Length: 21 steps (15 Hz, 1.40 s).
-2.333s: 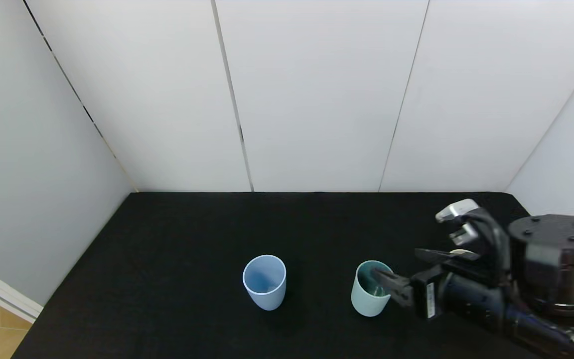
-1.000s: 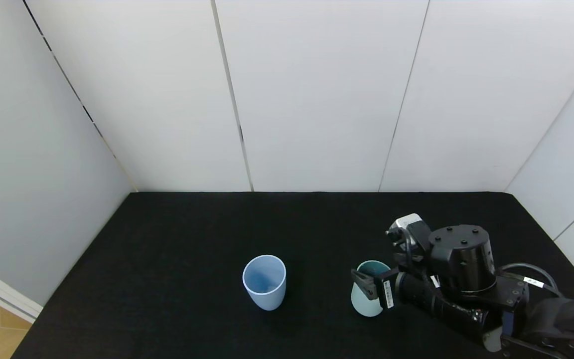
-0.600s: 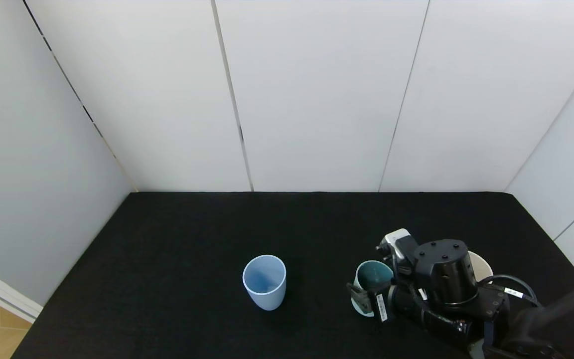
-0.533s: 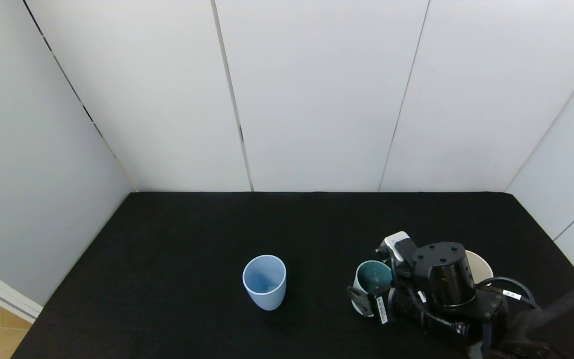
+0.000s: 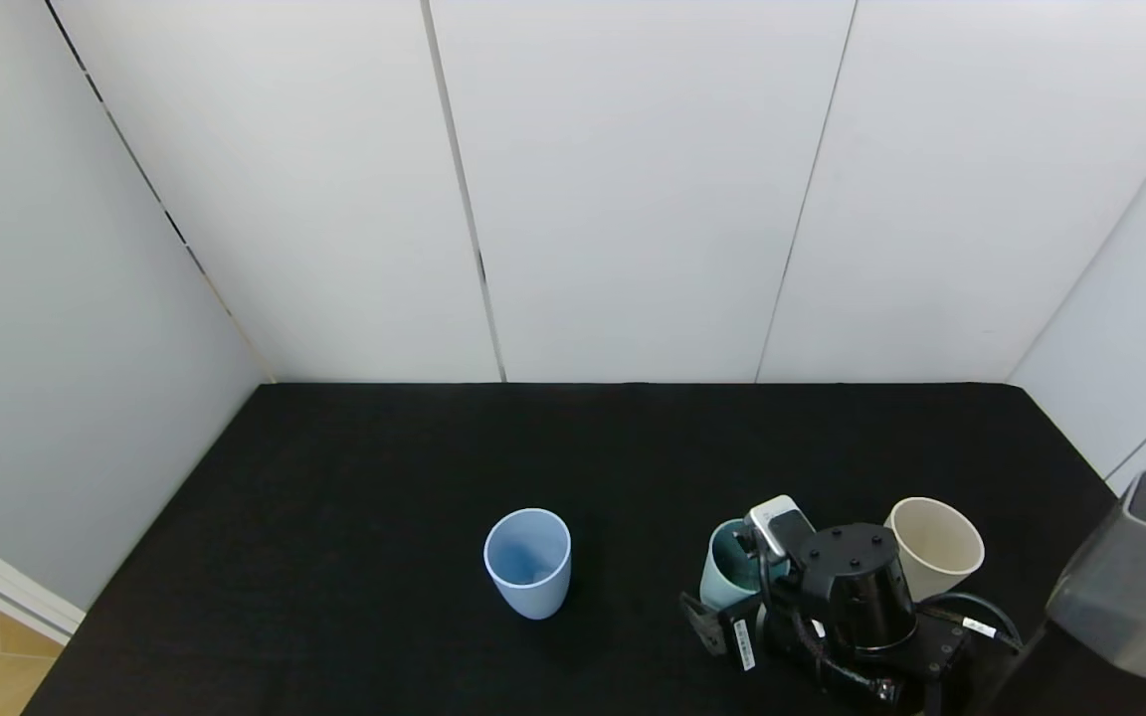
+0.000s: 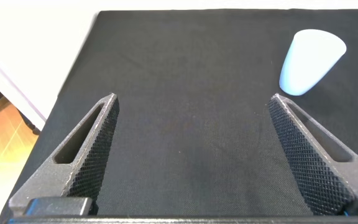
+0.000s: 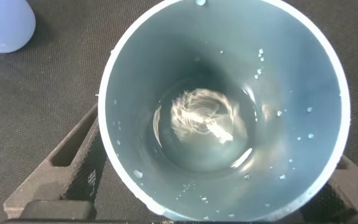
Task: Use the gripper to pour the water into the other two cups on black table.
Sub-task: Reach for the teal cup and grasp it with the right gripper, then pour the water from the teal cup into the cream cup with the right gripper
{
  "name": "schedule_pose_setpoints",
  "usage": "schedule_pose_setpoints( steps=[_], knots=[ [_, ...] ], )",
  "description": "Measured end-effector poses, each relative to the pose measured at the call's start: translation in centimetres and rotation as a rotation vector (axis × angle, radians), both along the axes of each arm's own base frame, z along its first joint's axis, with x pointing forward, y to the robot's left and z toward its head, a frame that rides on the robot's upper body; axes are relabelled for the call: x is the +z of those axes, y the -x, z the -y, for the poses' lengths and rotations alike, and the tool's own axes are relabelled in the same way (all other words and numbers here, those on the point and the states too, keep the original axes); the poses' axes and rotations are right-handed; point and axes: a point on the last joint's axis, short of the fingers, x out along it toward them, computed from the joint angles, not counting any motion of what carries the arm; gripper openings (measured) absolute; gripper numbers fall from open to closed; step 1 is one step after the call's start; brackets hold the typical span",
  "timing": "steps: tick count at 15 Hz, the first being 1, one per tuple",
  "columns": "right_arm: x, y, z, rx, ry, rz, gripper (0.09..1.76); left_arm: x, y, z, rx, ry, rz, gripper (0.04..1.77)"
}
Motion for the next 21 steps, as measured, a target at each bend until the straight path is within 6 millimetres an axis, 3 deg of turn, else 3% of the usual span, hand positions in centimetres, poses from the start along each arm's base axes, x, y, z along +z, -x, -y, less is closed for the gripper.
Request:
schedule_pose_setpoints(
  steps=[6,7,9,10,15,18,21],
  knots=[
    [-0.8,0.1,0.0,0.001,0.018,-0.022,1.71,0.0,0.0,0.0,0.000,0.000,0.000,1.72],
    [-0.8,0.1,0.0,0.001,0.020,-0.023,1.66,0.0,0.0,0.0,0.000,0.000,0.000,1.72],
    [-0.8,0.0,0.1,-0.028,0.032,-0.011,1.32,0.0,0.0,0.0,0.000,0.000,0.000,1.72],
    [-0.7,-0.1,0.1,-0.041,0.037,-0.004,1.23,0.0,0.0,0.0,0.000,0.000,0.000,1.72],
    [-0.2,-0.1,0.3,-0.050,0.027,0.005,1.20,0.0,0.0,0.0,0.000,0.000,0.000,1.72],
    [0.8,0.0,0.4,-0.049,0.019,0.018,1.20,0.0,0.0,0.0,0.000,0.000,0.000,1.72],
    [3.9,0.1,0.8,-0.038,0.037,0.044,1.20,0.0,0.0,0.0,0.000,0.000,0.000,1.72]
  ],
)
